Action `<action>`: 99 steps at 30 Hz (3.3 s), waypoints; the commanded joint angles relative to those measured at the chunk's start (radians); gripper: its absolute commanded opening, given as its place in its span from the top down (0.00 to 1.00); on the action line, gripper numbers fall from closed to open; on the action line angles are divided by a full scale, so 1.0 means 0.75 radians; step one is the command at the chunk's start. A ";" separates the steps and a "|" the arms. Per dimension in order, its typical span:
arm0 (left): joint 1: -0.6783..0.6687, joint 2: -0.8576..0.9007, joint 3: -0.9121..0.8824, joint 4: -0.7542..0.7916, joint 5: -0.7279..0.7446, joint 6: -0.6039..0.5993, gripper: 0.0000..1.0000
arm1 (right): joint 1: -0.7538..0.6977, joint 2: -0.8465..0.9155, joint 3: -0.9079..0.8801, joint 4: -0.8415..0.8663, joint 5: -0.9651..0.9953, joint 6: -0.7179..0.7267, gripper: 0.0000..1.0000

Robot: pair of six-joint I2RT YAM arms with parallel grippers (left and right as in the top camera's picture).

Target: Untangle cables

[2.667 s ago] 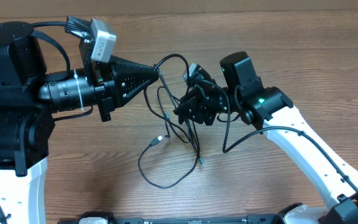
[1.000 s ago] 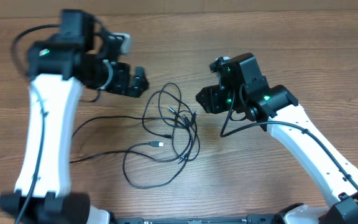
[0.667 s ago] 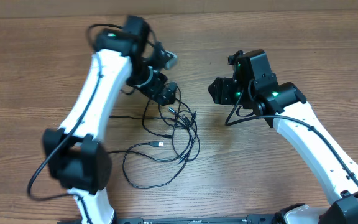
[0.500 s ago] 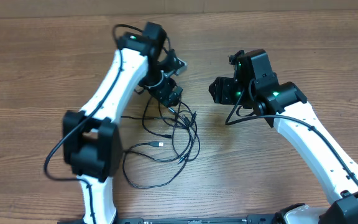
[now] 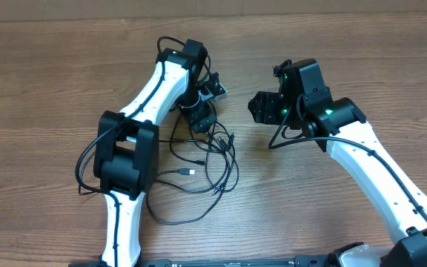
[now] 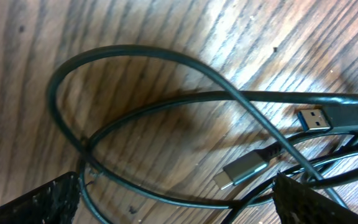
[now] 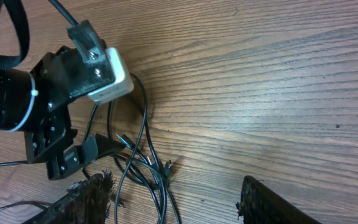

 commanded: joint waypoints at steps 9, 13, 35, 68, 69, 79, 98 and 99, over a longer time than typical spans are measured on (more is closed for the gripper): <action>-0.042 -0.124 0.050 -0.013 0.127 0.089 0.00 | -0.004 -0.004 -0.008 0.002 -0.006 -0.002 0.34; -0.042 -0.215 0.049 -0.019 0.190 0.154 0.00 | -0.004 -0.004 -0.008 0.002 -0.006 -0.001 0.34; -0.055 -0.201 -0.118 -0.011 0.386 0.457 0.00 | -0.155 -0.004 -0.008 -0.017 -0.021 0.009 0.41; -0.095 -0.200 -0.346 0.296 0.258 0.231 0.96 | -0.163 -0.004 -0.008 -0.007 -0.022 0.009 0.49; -0.095 -0.201 -0.342 0.292 0.200 0.182 0.96 | -0.163 -0.004 -0.008 -0.007 -0.028 0.009 0.49; -0.057 -0.271 0.190 -0.055 -0.016 -0.179 0.96 | -0.163 -0.004 -0.008 -0.008 -0.235 -0.002 0.59; -0.047 -0.331 0.981 -0.736 0.340 -0.337 0.96 | -0.143 -0.022 -0.007 0.344 -1.064 -0.164 0.60; -0.048 -0.336 0.981 -0.736 0.377 -0.343 0.96 | -0.130 -0.025 -0.007 0.374 -1.069 -0.165 0.59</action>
